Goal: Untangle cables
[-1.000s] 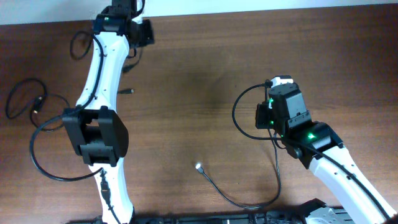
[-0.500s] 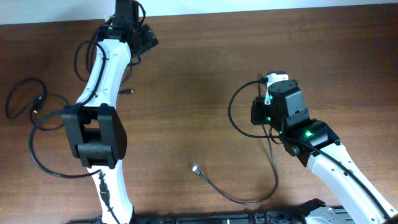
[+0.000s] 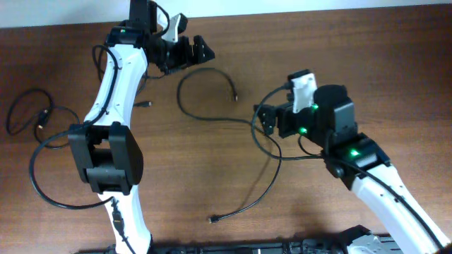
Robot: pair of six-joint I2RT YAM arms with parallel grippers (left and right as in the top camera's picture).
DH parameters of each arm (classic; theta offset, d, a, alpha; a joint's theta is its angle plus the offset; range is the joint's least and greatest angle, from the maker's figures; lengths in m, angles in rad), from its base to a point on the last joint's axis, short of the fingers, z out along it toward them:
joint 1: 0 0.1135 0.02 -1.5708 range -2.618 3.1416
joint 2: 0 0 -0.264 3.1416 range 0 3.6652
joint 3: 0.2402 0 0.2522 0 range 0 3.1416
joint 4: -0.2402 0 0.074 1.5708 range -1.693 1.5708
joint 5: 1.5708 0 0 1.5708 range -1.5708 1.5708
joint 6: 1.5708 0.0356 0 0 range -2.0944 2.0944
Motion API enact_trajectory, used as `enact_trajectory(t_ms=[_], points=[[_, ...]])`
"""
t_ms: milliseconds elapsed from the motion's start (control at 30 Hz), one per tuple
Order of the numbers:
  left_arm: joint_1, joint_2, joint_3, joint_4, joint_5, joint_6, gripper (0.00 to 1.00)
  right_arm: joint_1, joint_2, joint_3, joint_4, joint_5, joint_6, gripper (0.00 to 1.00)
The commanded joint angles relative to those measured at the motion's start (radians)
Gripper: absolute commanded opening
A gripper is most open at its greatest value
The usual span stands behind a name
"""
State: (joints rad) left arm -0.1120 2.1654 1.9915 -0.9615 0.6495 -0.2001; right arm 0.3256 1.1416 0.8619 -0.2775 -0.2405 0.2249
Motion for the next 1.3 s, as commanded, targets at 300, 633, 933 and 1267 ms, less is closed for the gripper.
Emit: enact_trajectory(t_ms=[300,633,933,1267], points=[[-0.451,-0.03,-0.109,-0.333,-0.444,0.338,0.99,-0.305,-0.677,0.008,-0.386,0.28,-0.007,1.0],[-0.77,-0.03,-0.438,-0.262,-0.398,0.317,0.99,-0.315,-0.691,0.008,-0.487,0.28,-0.008,1.0],[-0.676,-0.09,-0.405,-0.215,-0.48,0.106,0.99,-0.315,-0.691,0.008,-0.499,0.279,-0.007,1.0],[-0.805,-0.135,-0.543,-0.106,-0.25,0.343,0.99,-0.315,-0.691,0.008,-0.54,0.28,-0.008,1.0]])
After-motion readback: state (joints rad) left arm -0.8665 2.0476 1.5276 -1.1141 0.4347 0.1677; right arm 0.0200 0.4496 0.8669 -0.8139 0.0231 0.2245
